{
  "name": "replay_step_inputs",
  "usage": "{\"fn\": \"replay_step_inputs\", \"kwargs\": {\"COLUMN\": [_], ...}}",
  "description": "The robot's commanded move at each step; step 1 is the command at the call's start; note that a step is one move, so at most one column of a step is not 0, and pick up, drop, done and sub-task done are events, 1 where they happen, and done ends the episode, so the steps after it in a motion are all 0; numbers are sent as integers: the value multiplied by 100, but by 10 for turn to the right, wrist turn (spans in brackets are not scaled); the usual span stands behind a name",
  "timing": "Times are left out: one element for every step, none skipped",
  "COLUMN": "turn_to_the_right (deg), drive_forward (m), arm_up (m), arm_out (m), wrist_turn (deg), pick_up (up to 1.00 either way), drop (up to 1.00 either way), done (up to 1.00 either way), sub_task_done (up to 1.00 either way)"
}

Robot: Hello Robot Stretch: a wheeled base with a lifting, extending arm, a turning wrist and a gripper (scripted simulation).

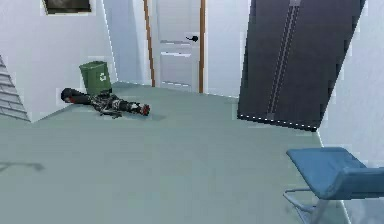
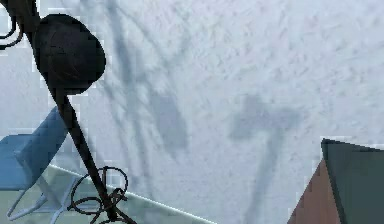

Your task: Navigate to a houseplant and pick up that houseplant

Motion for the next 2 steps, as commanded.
{"fn": "replay_step_inputs", "kwargs": {"turn_to_the_right": [0, -450], "drive_forward": [10, 0], "arm_up": [0, 0], "arm_out": [0, 0], "wrist_turn": [0, 0], "pick_up": [0, 0], "drop": [0, 0], "done": [0, 0], "sub_task_done": [0, 0]}}
